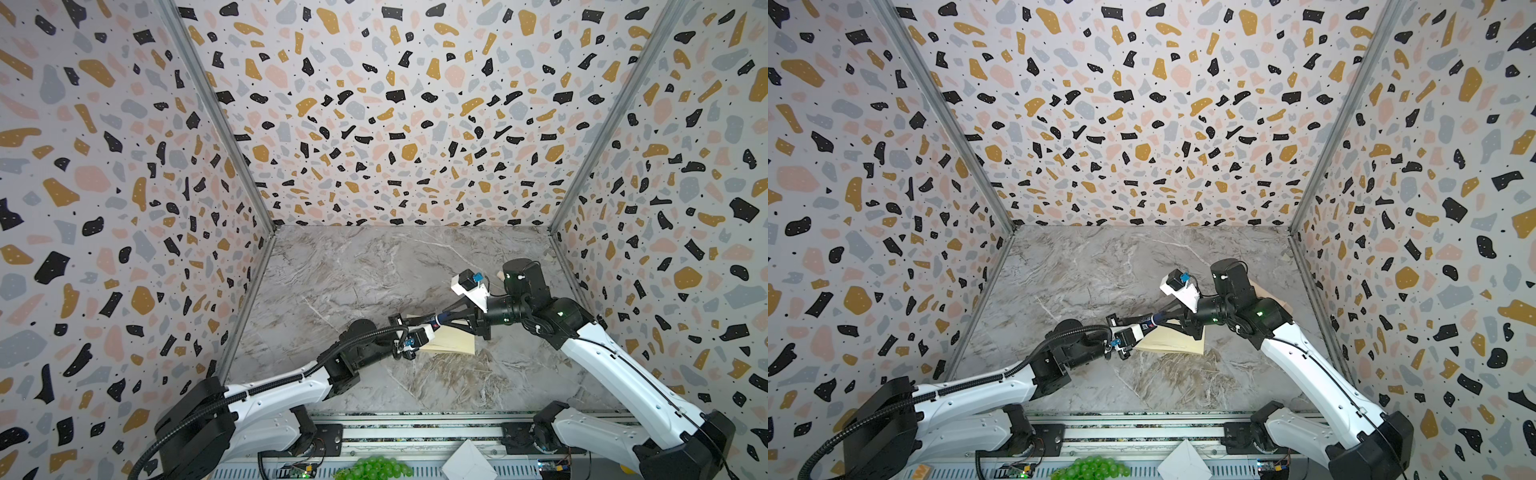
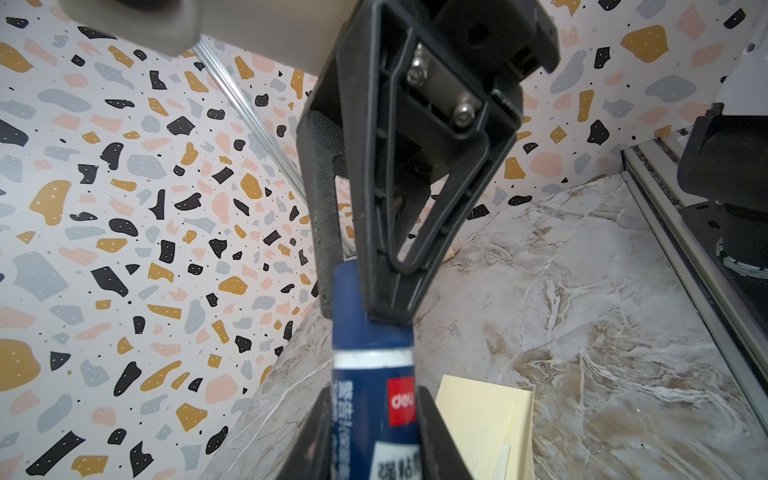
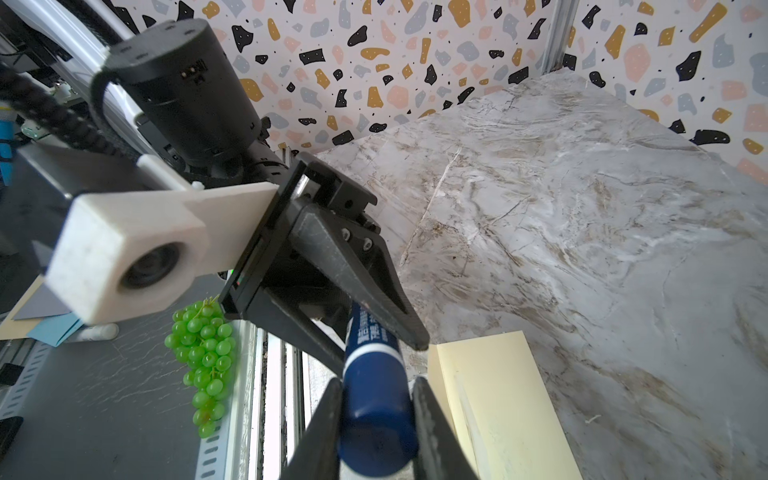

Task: Place the letter into the envelope and seal it

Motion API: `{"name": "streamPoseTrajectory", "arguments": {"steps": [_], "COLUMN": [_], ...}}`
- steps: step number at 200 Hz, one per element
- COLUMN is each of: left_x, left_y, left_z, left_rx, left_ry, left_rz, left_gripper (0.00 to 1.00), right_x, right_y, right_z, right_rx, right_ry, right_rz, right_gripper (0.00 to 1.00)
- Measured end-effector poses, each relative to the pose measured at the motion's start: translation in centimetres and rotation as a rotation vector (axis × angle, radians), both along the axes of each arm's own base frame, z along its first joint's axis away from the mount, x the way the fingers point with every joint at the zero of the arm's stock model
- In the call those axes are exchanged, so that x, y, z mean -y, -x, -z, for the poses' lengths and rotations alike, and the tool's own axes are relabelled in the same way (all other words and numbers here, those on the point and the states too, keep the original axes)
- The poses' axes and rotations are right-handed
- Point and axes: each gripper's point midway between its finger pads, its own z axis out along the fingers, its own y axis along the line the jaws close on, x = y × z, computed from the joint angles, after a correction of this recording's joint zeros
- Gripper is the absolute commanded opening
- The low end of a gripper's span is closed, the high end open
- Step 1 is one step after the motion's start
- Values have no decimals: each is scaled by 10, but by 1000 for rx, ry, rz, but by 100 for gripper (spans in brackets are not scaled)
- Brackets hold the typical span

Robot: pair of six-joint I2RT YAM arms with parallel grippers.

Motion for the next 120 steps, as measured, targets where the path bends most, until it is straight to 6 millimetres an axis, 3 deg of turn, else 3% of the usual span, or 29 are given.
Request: {"name": "streamPoseTrajectory", "arguments": {"steps": [60,97,120], "left_x": [-5,-30,-34], "left_y": [2,-14,-15], "left_z": [0,56,66], "left_rx": [5,-99,-122], "left_ry": [9,-118,-146], "left_rz": [-8,-128,-145], "left_gripper": [0,0,0], "right_x": [0,22,22], "right_y": [1,-27,-26], "right_z": [-2,-22,-26], "right_rx": [-7,56,67], "right_ry": [-10,-29,-34], "right_rz": [-9,115,118], "right_gripper": [0,0,0]}}
